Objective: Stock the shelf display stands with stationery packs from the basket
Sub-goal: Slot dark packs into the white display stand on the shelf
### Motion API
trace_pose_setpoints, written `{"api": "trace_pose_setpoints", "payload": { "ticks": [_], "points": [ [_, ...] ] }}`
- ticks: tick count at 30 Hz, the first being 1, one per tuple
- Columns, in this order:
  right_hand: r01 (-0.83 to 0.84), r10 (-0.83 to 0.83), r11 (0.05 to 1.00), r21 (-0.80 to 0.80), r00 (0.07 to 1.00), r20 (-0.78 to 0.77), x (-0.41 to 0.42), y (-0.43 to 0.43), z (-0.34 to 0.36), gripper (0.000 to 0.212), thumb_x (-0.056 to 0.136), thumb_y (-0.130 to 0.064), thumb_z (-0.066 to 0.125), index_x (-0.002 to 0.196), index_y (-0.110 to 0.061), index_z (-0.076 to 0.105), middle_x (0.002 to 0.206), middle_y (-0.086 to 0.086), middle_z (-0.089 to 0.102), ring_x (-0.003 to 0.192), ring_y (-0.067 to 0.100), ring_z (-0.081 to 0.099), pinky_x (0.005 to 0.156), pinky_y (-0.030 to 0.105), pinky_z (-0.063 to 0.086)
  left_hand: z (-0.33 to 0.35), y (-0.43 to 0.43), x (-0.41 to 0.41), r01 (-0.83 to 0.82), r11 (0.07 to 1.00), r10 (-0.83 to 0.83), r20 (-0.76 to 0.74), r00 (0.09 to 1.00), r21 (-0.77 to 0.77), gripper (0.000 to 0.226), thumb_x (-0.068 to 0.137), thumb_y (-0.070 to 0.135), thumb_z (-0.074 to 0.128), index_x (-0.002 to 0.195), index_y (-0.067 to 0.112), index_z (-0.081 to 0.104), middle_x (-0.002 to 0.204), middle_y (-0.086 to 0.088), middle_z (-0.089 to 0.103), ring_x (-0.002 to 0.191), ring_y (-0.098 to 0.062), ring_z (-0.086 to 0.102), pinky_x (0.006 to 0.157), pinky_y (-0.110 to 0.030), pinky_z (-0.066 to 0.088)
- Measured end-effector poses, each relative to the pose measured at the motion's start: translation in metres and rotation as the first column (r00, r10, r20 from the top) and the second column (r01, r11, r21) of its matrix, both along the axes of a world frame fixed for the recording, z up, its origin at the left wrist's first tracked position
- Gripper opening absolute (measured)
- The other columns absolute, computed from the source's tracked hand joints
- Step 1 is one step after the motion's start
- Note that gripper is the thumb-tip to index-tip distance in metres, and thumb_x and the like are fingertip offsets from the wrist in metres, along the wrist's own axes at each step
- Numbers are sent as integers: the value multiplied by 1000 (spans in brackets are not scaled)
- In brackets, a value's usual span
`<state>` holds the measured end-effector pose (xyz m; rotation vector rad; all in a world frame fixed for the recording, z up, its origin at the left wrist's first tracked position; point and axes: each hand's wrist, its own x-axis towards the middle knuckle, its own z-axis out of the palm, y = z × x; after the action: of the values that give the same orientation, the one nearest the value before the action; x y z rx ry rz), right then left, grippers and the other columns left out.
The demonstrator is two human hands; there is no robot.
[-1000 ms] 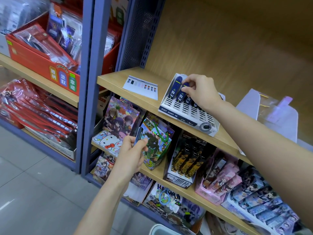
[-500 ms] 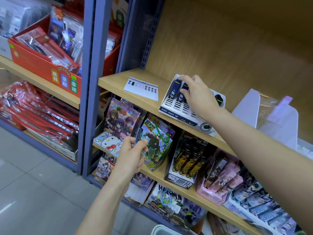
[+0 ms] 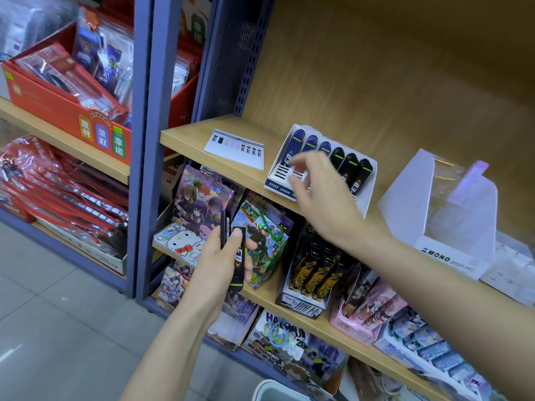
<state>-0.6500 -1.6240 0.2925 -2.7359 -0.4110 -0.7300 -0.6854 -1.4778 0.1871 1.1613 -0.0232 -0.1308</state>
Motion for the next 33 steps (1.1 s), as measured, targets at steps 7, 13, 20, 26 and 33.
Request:
{"api": "trace_pose_setpoints", "payload": {
  "ticks": [7,13,20,26,33],
  "points": [
    [-28,168,946,322,893,-417,-40,19,-37,13,94,-23,55,102,-18,64,83,-2,65,63,-3,51,64,8,40,3,-4,-8,60,997,-67,126,990,57,28,103,25,36,106,0,48,57,-1,57,37,-16,35,39,-23,35],
    [93,222,850,518,830,-512,-40,16,-39,7,94,-13,56,96,-14,62,69,-1,58,56,2,54,59,14,46,3,-9,-12,148,989,-149,103,983,20,36,103,33,29,105,5,51,60,-2,59,41,-13,40,38,-22,35],
    [98,168,846,524,884,-437,-48,-13,-32,8,97,-13,48,96,-18,53,85,-1,59,76,6,62,76,20,53,3,-9,-11,169,985,-171,46,984,38,29,99,35,42,87,8,45,61,-1,46,37,-7,25,34,-14,20],
    [-11,-92,957,-289,936,-341,-68,-32,-37,32,95,-42,47,118,-20,51,108,-9,47,105,8,39,88,17,29,-2,-26,-7,-23,966,-22,170,985,256,33,99,23,46,67,12,42,48,10,35,38,-1,34,42,-7,32],
    [-126,-18,888,-443,952,-306,-76,-34,-40,35,93,-43,51,118,-19,56,110,-4,55,105,16,42,91,26,32,-7,-32,-10,46,906,-188,301,935,422,31,98,28,47,75,8,51,48,10,38,45,-6,36,49,-19,31]
  ]
}}
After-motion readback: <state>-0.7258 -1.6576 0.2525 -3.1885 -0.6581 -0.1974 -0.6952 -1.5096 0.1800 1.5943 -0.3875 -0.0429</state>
